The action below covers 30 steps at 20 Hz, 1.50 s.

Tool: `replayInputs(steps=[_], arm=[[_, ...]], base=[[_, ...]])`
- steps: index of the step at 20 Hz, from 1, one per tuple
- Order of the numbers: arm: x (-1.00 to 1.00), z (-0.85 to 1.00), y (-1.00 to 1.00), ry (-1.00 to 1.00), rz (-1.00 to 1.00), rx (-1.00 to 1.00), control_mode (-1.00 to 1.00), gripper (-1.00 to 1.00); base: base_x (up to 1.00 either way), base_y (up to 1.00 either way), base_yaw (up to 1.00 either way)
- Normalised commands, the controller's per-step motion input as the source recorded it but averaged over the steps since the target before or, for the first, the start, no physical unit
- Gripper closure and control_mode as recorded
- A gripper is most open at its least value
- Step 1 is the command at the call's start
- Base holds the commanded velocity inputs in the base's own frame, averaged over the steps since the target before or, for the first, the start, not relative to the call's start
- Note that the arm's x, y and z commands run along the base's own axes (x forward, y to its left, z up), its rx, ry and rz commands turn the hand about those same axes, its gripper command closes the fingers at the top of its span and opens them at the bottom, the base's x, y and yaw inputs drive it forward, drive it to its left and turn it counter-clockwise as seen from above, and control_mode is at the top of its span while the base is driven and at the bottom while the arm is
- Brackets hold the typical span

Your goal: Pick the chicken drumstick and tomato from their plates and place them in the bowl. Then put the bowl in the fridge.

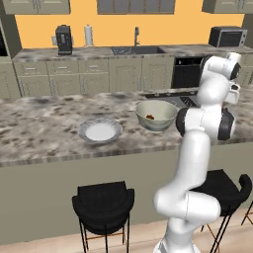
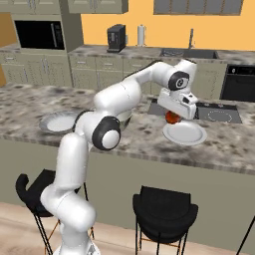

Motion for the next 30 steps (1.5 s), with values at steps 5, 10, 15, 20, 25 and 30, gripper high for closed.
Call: replayInputs(steps=[5, 10, 15, 20, 25, 30], arm=[[-0.24, 0.24, 0.69, -0.08, 0.13, -0.08, -1.00, 1.00], [-0.05, 0.27, 0.77, -0.05, 0.09, -0.10, -1.00, 1.00], [0.04, 0.22, 0.76, 0.00, 0.03, -0.03, -1.00, 1.00], [0.06, 0.03, 0.67, 0.00, 0.09, 0.00, -1.00, 1.00], [0.31, 0.00, 0.56, 0.00, 0.10, 0.02, -1.00, 1.00], [0.43, -0.02, 0.42, 0.00, 0.08, 0.04, -1.00, 1.00]], base=[[0.00, 0.00, 0.00], [0.00, 0.00, 0.00], [0.00, 0.00, 0.00], [0.00, 0.00, 0.00], [0.00, 0.00, 0.00], [0.00, 0.00, 0.00]])
